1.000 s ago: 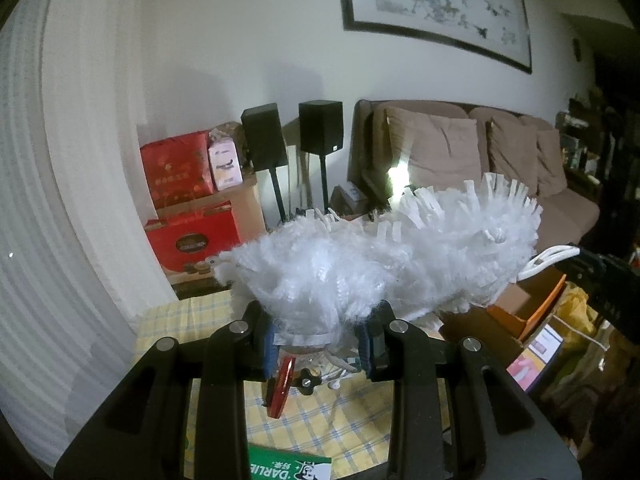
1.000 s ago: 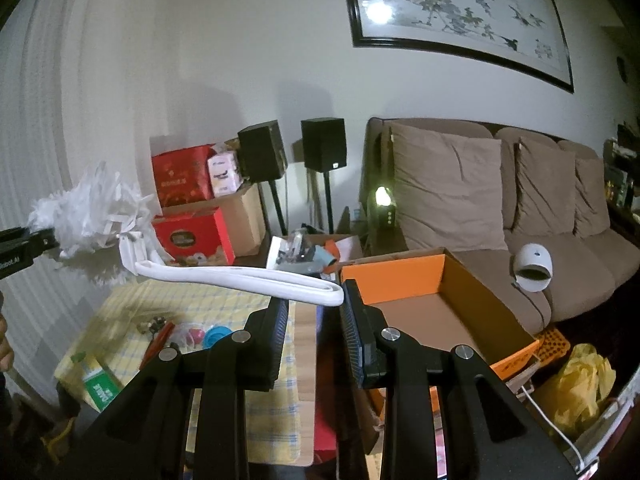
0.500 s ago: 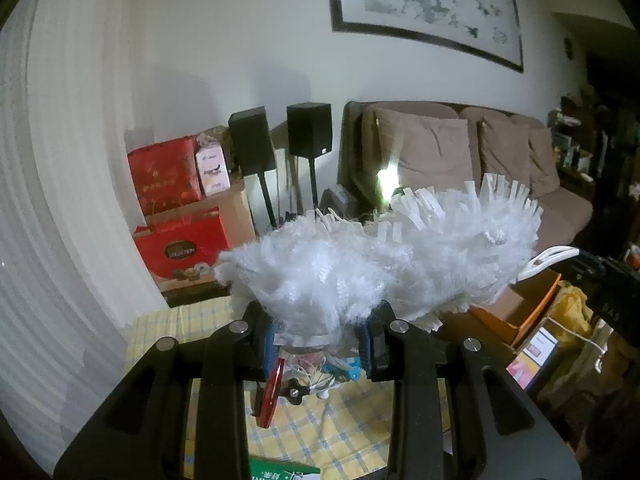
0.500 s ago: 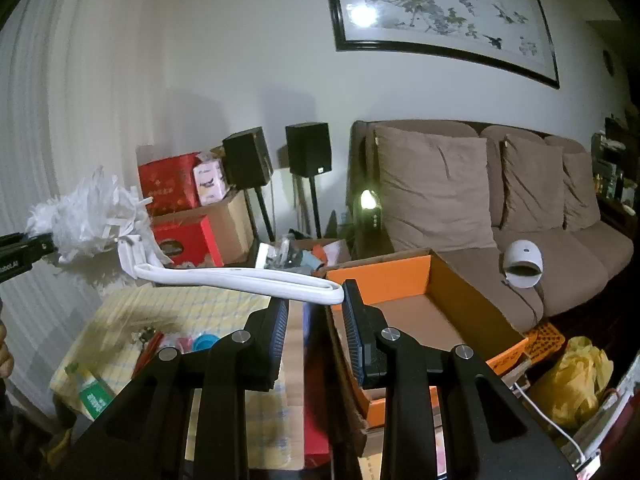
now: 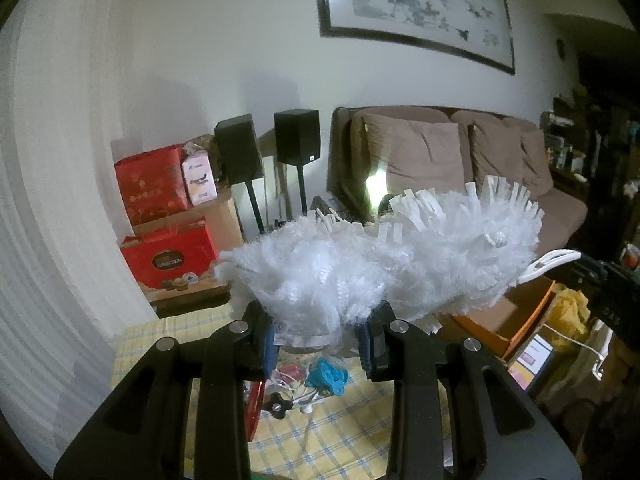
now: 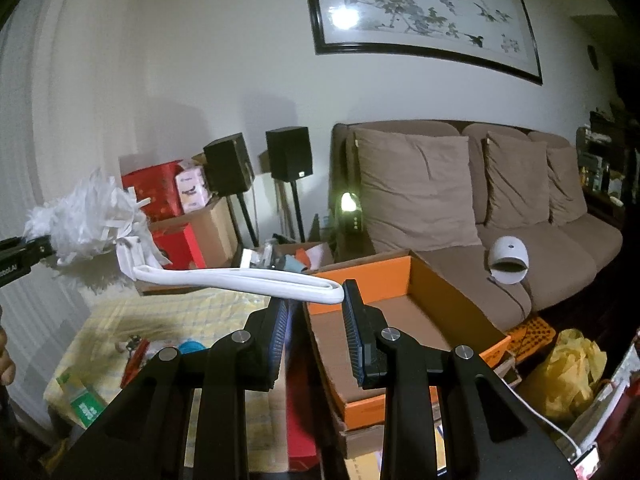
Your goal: Organize objects
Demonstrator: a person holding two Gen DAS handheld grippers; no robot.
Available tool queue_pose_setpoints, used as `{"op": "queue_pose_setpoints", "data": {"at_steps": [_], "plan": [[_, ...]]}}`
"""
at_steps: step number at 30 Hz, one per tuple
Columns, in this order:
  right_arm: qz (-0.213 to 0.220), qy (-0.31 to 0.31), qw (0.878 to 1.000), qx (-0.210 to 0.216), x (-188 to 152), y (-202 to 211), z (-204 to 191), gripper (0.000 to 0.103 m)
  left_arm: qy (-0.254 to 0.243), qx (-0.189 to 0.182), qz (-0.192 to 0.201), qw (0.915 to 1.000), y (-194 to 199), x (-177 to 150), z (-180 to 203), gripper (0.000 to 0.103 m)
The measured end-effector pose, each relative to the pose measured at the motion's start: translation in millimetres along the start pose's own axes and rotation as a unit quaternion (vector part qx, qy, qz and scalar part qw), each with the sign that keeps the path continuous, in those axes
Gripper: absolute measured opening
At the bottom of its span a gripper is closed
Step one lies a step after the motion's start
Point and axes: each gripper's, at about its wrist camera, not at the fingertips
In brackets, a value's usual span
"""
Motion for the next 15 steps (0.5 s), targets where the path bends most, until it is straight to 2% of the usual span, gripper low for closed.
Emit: {"op": "queue_pose_setpoints", "data": {"at_steps": [15], "plan": [[0.0,-0.003,1.0,-0.017,4.2,2.6,19.6,0.026,-0.001,-0.019,0.0,0.9998,-12.6,10.2,19.7,0.029]]}}
Point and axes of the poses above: each gripper's, at about its wrist camera, not at the fingertips, and y roughly against the way its jaws point, z to its right, x to its top, and after that the axes turned 6 degrees about -y, right-handed
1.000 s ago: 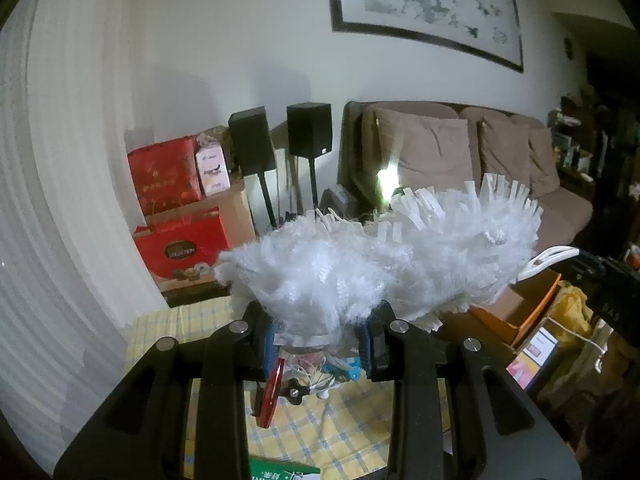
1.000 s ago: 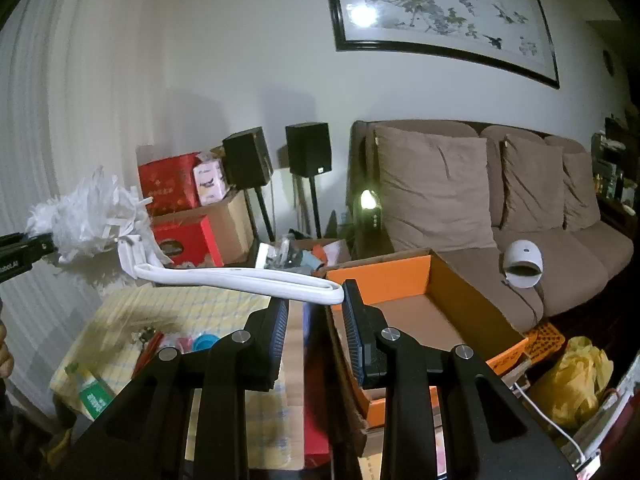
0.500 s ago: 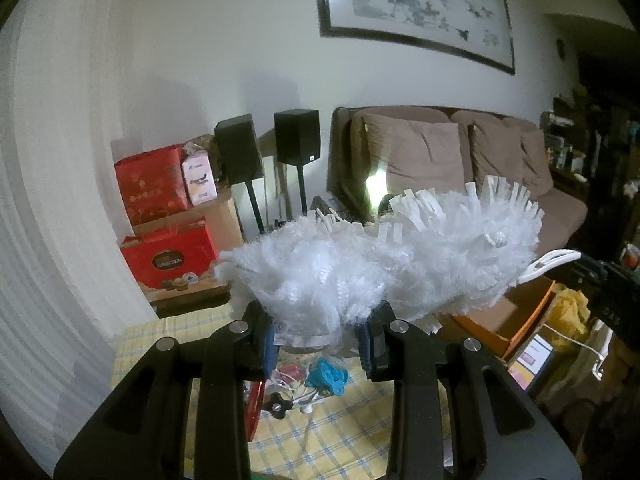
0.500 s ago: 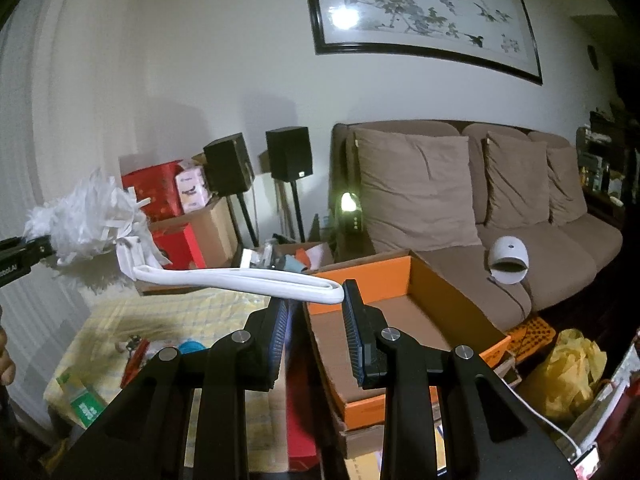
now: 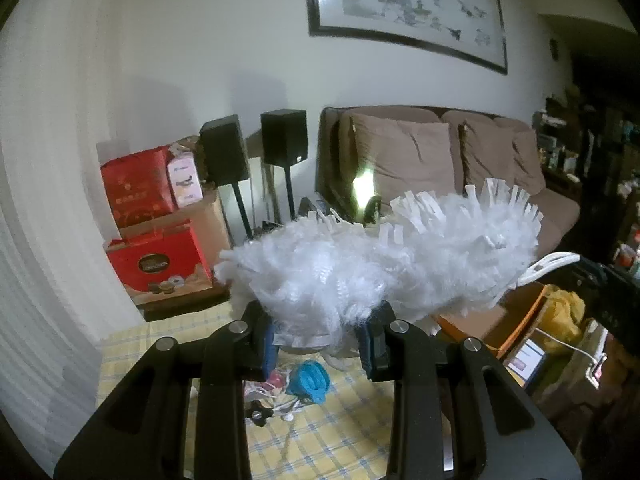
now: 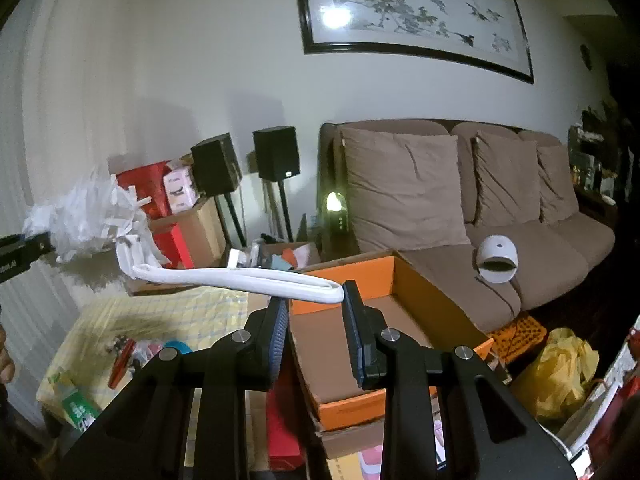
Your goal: Organize objects
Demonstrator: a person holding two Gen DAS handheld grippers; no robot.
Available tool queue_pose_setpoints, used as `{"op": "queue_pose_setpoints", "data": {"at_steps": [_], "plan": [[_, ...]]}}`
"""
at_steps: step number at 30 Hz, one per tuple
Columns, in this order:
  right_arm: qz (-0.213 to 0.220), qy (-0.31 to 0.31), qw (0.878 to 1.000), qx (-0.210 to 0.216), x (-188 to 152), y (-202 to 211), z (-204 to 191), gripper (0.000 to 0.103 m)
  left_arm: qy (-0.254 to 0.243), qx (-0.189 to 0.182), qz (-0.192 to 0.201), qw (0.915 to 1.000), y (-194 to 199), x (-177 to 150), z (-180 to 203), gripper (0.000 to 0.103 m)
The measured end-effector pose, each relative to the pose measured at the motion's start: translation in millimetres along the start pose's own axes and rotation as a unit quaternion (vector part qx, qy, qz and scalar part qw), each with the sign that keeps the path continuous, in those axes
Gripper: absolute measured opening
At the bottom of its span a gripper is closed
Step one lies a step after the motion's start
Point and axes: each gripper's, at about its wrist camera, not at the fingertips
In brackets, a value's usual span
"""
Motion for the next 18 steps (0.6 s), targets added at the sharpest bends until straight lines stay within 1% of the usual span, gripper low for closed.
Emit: {"op": "queue_pose_setpoints", "data": {"at_steps": [6,18], "plan": [[0.0,-0.006,1.0,-0.008,2.8,1.2,9.3,0.026,0.0,-0.008,0.001,1.0,-6.7,3.9,8.5,0.029],[-0.001,-0.019,1.0,-0.02,4.6,1.8,18.9,0.026,-0.003,-0.011,0.007,0.9999,-13.7,14.6,17.7,0.029]]}}
Point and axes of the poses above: each gripper's, at about its wrist camera, not at the fingertips, and y roughly against the way its jaws point, z to its right, x to its top, and after that the axes turned 6 degrees about -y, right-handed
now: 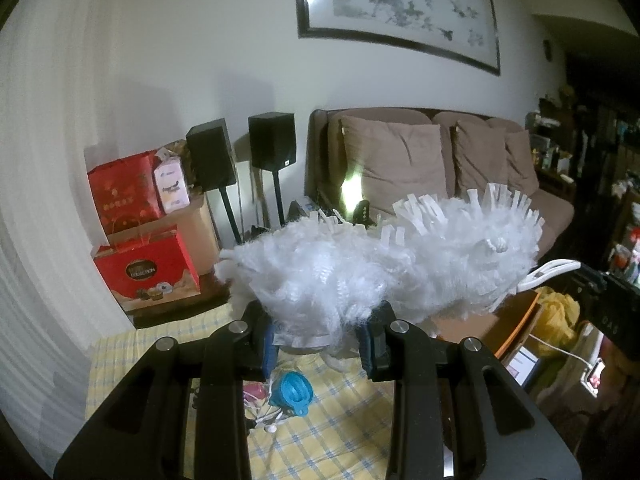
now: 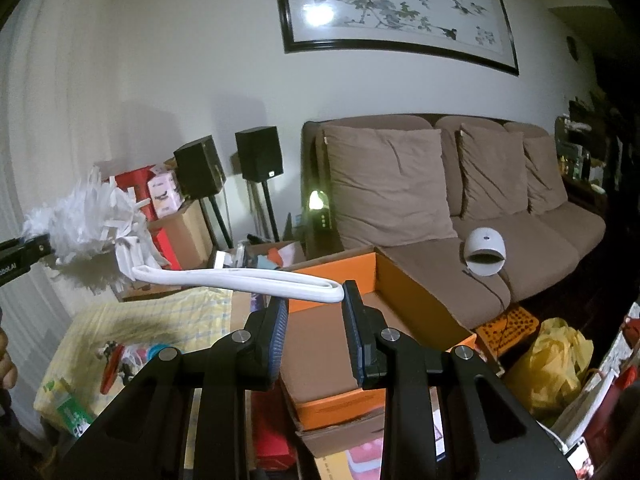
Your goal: Organize objects
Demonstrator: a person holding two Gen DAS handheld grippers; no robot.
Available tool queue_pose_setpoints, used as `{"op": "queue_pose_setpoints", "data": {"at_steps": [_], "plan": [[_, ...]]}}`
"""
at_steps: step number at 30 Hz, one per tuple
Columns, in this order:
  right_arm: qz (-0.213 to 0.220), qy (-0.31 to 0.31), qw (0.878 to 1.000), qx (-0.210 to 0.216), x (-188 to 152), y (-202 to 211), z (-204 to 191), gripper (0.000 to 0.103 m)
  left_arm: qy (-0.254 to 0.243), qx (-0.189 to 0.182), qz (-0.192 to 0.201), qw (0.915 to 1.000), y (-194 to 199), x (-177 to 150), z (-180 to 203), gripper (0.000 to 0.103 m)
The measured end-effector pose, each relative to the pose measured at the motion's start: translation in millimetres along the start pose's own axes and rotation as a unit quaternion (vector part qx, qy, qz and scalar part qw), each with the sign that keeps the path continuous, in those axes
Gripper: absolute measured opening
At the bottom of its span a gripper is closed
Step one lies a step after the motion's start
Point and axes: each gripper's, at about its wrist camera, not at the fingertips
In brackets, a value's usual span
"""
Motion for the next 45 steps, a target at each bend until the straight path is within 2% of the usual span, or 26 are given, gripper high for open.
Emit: {"op": "queue_pose_setpoints", "data": {"at_steps": [6,12,29,45], "plan": [[0.004,-0.006,1.0,-0.004,3.1,3.1,8.9,0.026,-0.006,-0.012,0.002,0.9999,-1.9,5.0,8.1,0.029],[0.018,-0.018,1.0,-0.016,6.2,12.7,17.6,0.026,-0.028,-0.01,0.014,0.9995,-1.2,14.3,23.1,0.029],[0.046,-0.055,0.997,-0.032,18.1,29.0,45.2,0.026,-0.051,-0.021,0.047,0.9974,1.2,43.5,50.0,0.029],[0.048,-0.081,0.995,-0.043,20.4,32.0,64.3,0.026,-0.06,-0.029,0.062,0.9959,-7.4,63.9,71.0,0.029]]}}
Point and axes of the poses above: each gripper's, at about its wrist camera, not at the fingertips, and y roughly against the way its jaws point, z to its right, x to its top, and after that the axes turned 6 degrees about -y, right-handed
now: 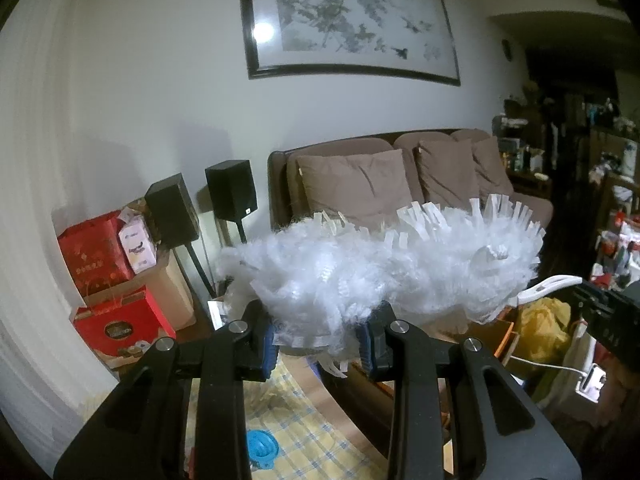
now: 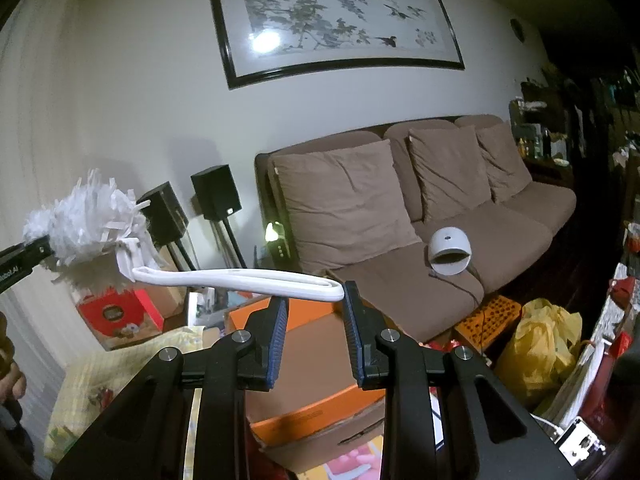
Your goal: Organize objects
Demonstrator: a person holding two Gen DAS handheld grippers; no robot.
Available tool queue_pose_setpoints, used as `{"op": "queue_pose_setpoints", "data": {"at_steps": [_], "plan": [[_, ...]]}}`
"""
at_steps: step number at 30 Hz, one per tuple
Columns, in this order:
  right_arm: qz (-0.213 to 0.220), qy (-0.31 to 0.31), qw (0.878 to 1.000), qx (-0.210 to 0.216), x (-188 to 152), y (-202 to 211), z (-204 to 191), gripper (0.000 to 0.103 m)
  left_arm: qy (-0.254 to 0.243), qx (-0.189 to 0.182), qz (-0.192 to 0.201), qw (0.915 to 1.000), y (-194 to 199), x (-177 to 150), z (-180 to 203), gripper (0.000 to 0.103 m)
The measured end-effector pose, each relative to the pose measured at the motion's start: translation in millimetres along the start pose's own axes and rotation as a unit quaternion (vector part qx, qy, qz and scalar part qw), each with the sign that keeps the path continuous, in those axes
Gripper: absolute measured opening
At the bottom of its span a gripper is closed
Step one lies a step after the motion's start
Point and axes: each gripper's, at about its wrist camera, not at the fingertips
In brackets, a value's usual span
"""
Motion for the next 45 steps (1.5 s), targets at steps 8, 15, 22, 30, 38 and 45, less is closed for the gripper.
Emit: {"op": "queue_pose_setpoints", "data": {"at_steps": [8,15,22,30,38,45], "plan": [[-0.004,-0.002,1.0,-0.008,-0.3,-2.9,4.3,0.026,0.016,-0.009,0.0,0.9998,-5.4,0.3,1.4,0.029],[-0.006,-0.001,1.0,-0.013,-0.9,-5.1,5.2,0.026,0.021,-0.012,-0.005,0.9997,-12.0,-3.0,3.6,0.029],[-0.011,0.004,1.0,-0.021,-2.4,-12.1,8.1,0.026,0.033,-0.014,-0.011,0.9993,-21.1,-5.0,9.1,0.029],[-0.016,-0.003,1.0,-0.026,-3.9,-18.8,14.4,0.026,0.035,-0.018,-0.018,0.9991,-31.4,-5.4,13.5,0.029],[-0.017,-0.005,0.999,-0.032,-4.0,-19.7,18.4,0.026,0.037,-0.023,-0.025,0.9987,-40.8,-6.1,17.1,0.029],[-0.023,-0.016,0.999,-0.033,-4.7,-25.5,27.0,0.026,0.036,-0.025,-0.03,0.9986,-48.3,-5.4,21.2,0.029]]}}
Point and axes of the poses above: each gripper's, at about its wrist camera, not at the fingertips, and y roughly against the way its jaws point, z to its right, x to its top, and after that the axes turned 6 degrees about -y, right-handed
